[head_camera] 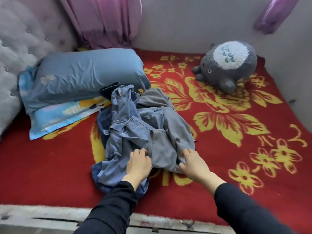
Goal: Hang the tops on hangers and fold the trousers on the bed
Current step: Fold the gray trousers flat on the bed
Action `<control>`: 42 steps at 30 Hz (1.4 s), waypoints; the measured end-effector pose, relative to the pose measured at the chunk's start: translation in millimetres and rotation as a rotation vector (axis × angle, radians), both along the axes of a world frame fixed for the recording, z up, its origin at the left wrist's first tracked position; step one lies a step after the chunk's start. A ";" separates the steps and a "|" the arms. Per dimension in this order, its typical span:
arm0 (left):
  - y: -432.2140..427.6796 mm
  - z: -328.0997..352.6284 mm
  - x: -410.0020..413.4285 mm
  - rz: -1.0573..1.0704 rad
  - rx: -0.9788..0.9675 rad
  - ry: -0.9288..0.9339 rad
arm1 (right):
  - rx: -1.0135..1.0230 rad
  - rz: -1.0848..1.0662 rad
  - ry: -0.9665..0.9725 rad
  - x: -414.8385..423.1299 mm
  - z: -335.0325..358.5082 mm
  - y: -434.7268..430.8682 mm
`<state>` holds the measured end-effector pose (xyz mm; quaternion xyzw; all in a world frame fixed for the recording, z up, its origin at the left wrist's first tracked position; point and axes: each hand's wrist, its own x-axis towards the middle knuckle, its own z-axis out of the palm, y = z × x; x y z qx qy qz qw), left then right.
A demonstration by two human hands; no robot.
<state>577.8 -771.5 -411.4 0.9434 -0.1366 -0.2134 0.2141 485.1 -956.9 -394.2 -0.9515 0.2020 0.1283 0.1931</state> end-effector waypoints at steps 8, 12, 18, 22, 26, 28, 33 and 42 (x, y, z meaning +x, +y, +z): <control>-62.7 -84.5 44.6 -0.220 0.140 -0.234 | 0.032 -0.075 0.133 55.6 -103.9 -56.1; -89.9 -122.5 49.5 -0.495 0.116 -0.355 | -0.099 -0.073 0.210 74.0 -154.4 -81.7; -109.4 -167.8 36.6 -0.510 0.209 -0.247 | -0.172 0.087 0.287 70.8 -206.4 -110.9; -125.1 -167.0 29.4 -0.479 0.342 -0.108 | 0.435 -0.213 0.033 54.5 -193.2 -123.1; -160.1 -137.0 20.8 -0.354 0.186 0.043 | 1.288 -0.624 -0.106 25.8 -137.3 -154.8; -182.3 -118.0 13.9 -0.293 0.068 0.096 | 1.507 -0.619 -0.040 9.4 -103.9 -177.1; -235.9 -70.4 -14.9 -0.289 -0.232 0.070 | 1.449 -0.571 0.075 -16.1 -42.0 -236.4; -359.5 -14.4 -157.7 -0.180 -0.497 0.149 | 1.464 -0.656 -0.004 -123.2 9.9 -379.7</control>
